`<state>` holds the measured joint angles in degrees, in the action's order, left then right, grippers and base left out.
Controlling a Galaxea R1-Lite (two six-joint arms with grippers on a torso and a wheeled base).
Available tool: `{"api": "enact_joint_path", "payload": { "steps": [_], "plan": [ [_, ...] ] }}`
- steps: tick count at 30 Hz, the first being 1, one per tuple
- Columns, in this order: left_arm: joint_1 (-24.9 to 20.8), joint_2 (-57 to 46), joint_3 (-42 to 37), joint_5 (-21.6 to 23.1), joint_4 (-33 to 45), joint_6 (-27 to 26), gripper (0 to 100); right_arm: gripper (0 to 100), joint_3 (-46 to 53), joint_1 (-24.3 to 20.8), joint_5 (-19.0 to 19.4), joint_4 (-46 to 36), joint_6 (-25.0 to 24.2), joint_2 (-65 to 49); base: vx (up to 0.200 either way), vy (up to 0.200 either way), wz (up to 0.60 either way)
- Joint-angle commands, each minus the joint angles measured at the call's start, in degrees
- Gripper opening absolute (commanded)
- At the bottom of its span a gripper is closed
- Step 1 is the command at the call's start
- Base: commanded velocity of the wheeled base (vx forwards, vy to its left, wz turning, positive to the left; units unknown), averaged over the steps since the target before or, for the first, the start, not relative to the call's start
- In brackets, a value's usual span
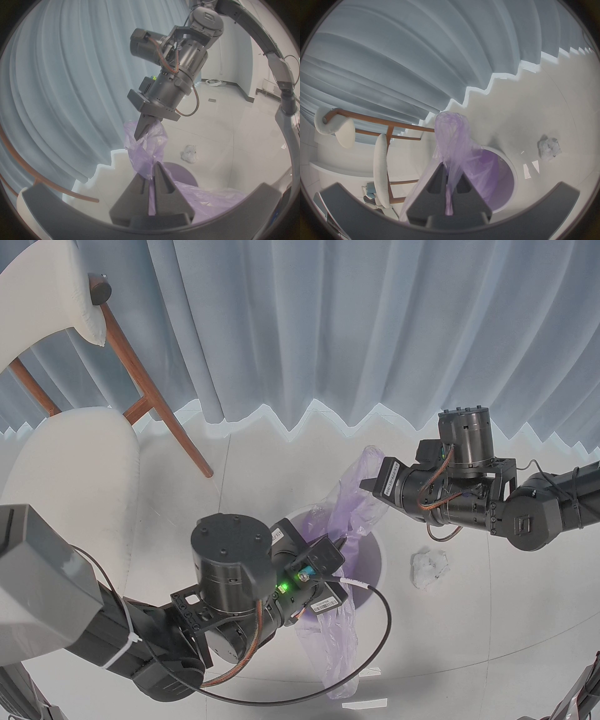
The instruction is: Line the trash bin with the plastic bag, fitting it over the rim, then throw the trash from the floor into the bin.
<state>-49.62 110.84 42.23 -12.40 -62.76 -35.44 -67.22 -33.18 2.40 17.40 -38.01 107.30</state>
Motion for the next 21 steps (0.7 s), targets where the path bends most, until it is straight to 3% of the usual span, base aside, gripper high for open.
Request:
{"api": "enact_joint_path", "payload": {
  "steps": [1,5,6,12,21],
  "plan": [
    [-0.57,0.43,0.05,-1.14,-0.70,0.55,0,0,-0.19,0.14,0.24,1.32,-0.05,-1.66,0.000,0.000,0.00],
    [-0.57,0.34,0.05,-1.49,-0.79,0.72,0,0,0.07,0.22,0.24,5.46,0.04,-1.22,0.000,0.000,0.00],
    [-0.66,0.34,0.14,-1.49,-0.79,0.98,100,0,0.07,0.49,0.32,5.98,0.13,-1.31,0.000,0.000,0.00],
    [-3.12,-1.76,-1.27,-1.66,-0.70,6.08,100,0,-0.19,2.68,3.40,6.16,0.22,-1.83,0.000,0.000,0.00],
    [-4.17,-9.15,-14.28,-1.75,-0.26,8.98,100,0,0.42,3.56,3.66,6.16,0.13,-1.83,0.000,0.000,0.00]
  ]
}}
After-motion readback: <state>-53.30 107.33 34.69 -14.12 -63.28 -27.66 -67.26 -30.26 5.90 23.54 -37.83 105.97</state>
